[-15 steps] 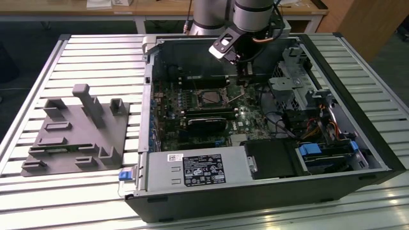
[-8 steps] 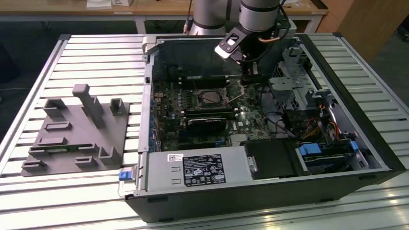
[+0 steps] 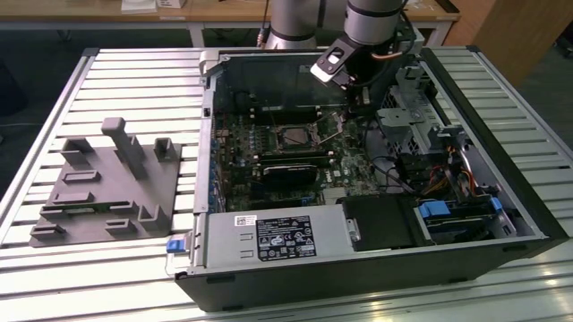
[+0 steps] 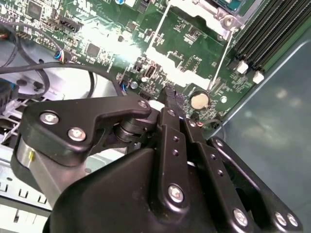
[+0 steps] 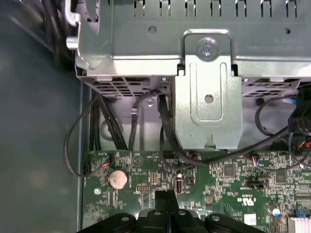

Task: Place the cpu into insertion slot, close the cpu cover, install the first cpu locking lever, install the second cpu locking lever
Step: 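Close the cpu cover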

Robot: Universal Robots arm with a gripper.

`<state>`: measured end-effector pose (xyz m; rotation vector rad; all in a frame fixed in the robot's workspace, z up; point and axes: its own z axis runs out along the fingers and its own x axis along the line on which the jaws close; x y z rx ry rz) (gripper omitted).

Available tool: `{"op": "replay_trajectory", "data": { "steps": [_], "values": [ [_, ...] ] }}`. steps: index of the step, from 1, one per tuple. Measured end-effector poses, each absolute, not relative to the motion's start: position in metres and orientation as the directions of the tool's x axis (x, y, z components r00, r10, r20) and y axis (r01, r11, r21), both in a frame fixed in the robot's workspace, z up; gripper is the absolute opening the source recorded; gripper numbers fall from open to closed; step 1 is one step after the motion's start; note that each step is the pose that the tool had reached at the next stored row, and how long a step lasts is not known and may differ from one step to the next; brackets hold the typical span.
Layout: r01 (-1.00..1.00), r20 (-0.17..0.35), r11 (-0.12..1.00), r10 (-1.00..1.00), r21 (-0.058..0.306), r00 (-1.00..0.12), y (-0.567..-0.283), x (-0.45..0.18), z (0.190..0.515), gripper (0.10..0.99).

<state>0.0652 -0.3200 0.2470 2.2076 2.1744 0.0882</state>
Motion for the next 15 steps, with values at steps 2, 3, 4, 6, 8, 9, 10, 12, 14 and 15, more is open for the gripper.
{"op": "replay_trajectory", "data": {
  "steps": [2,3,4,6,8,9,10,12,14,15],
  "values": [
    [0.997,0.011,-0.016,1.000,0.070,0.015,-0.320,0.065,0.244,0.106],
    [0.997,0.011,-0.016,1.000,0.069,0.015,-0.320,0.065,0.242,0.106],
    [0.997,0.011,-0.016,1.000,0.069,0.015,-0.320,0.065,0.241,0.106],
    [0.998,0.011,-0.015,1.000,0.068,0.015,-0.320,0.066,0.237,0.106],
    [0.998,0.011,-0.015,1.000,0.067,0.015,-0.320,0.066,0.234,0.106],
    [0.998,0.011,-0.015,1.000,0.067,0.015,-0.320,0.066,0.233,0.106],
    [0.998,0.011,-0.015,1.000,0.066,0.015,-0.320,0.066,0.232,0.106],
    [0.998,0.011,-0.015,1.000,0.065,0.015,-0.320,0.066,0.230,0.106],
    [0.998,0.011,-0.016,1.000,0.065,0.015,-0.320,0.066,0.230,0.106],
    [0.998,0.011,-0.016,1.000,0.065,0.015,-0.320,0.066,0.230,0.106]
  ]
}}
